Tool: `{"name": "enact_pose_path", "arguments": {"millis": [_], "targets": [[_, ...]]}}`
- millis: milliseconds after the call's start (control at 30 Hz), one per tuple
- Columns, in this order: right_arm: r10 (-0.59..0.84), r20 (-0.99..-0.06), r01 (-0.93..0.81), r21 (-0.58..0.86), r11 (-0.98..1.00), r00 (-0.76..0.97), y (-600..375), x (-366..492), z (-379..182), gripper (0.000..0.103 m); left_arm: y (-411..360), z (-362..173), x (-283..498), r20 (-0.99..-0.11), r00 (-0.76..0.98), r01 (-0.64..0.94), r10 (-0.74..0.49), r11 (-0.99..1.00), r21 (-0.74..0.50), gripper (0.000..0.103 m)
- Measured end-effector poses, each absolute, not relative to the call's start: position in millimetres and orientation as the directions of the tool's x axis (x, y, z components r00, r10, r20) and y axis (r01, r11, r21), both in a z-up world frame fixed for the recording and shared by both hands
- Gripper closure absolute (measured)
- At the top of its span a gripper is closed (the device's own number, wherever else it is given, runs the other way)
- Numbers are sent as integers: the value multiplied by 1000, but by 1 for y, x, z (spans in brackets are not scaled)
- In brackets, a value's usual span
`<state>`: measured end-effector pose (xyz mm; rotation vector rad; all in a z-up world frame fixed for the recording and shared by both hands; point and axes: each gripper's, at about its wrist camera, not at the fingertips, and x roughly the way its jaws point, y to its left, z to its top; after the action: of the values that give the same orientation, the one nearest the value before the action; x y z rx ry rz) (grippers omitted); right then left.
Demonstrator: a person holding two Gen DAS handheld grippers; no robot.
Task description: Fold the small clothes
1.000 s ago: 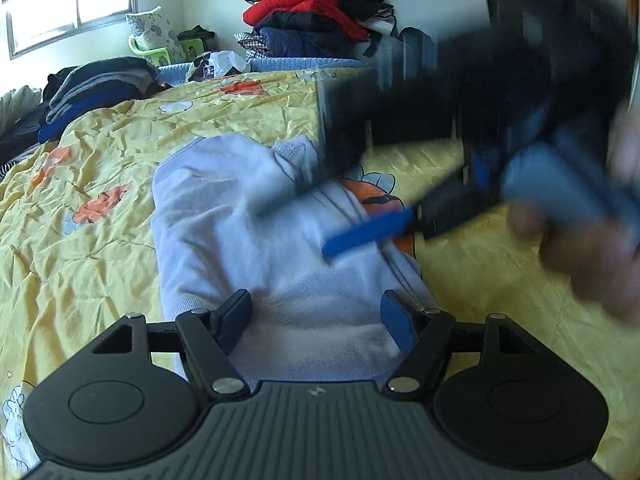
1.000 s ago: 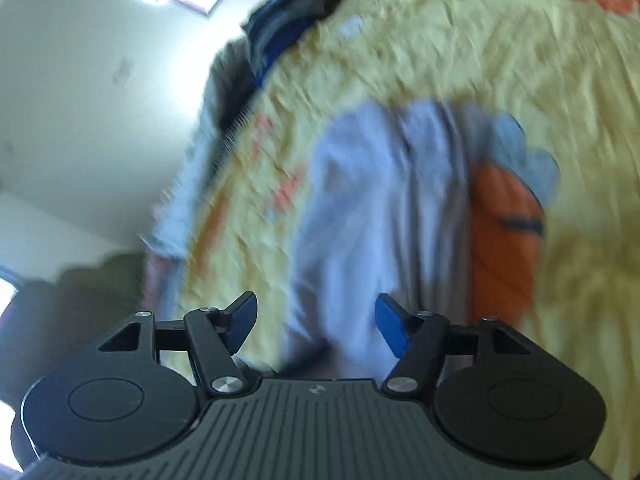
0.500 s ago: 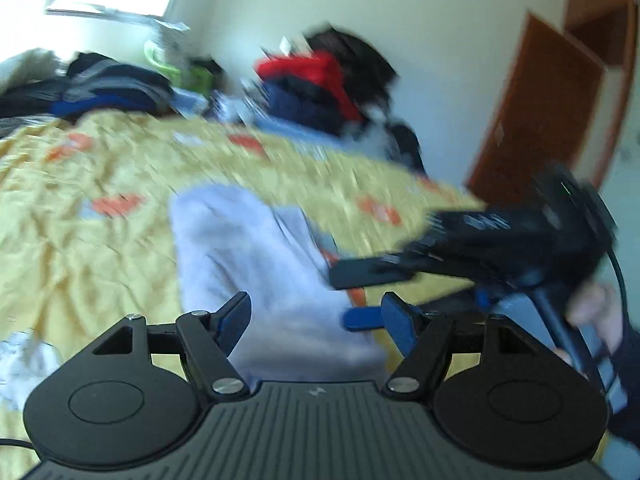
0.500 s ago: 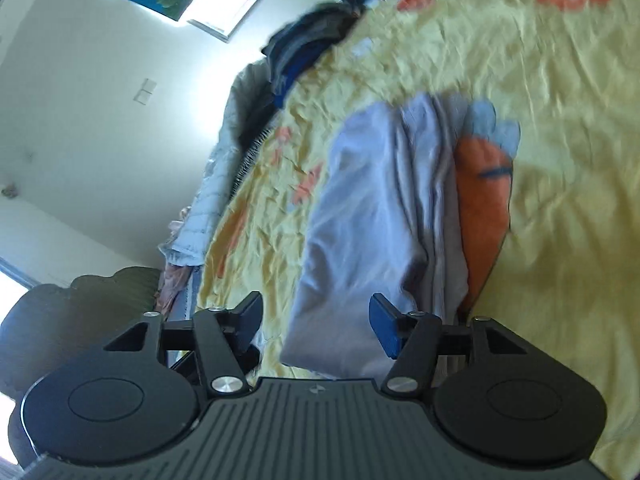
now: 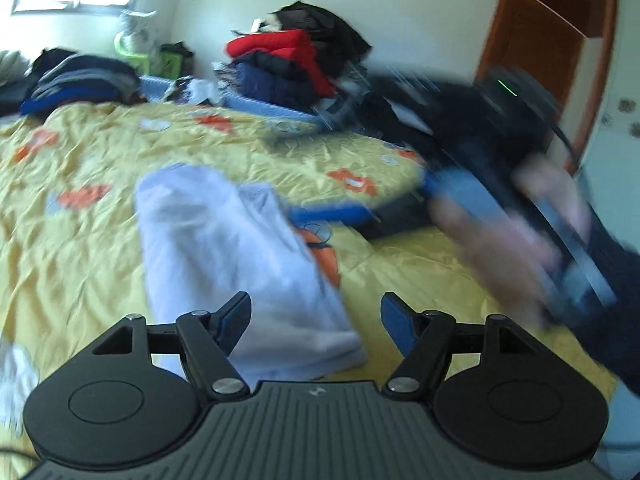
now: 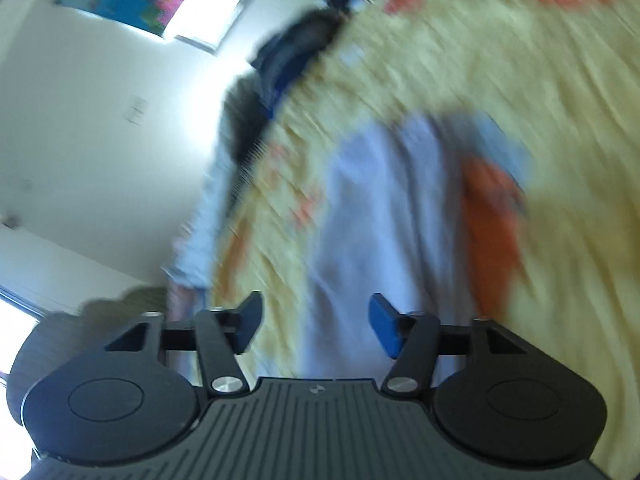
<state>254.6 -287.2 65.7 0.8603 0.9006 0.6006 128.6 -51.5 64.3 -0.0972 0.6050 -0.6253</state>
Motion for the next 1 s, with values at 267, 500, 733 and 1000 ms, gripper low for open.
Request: {"name": "enact_pose_path", "arguments": {"millis": [267,500,733,1000], "targets": [[660,-540,21,782,623,522,-257,377,57,33,-79,31,130,-587,649,538,-483,838,-95,31],[577,-668,17,661,751,470,-271,393,46,67,-75,30,132,-575,640,544,-509,829,-128,27],[583,-685,26,658,753,437,-270,400,29,93,-77,30,129,-576,640,550,-509,826,-118,24],[567,-645,28,673,739,512,-300,375,38,94,-73,30,128,-565,633,555,-529,819,-144,24]]}}
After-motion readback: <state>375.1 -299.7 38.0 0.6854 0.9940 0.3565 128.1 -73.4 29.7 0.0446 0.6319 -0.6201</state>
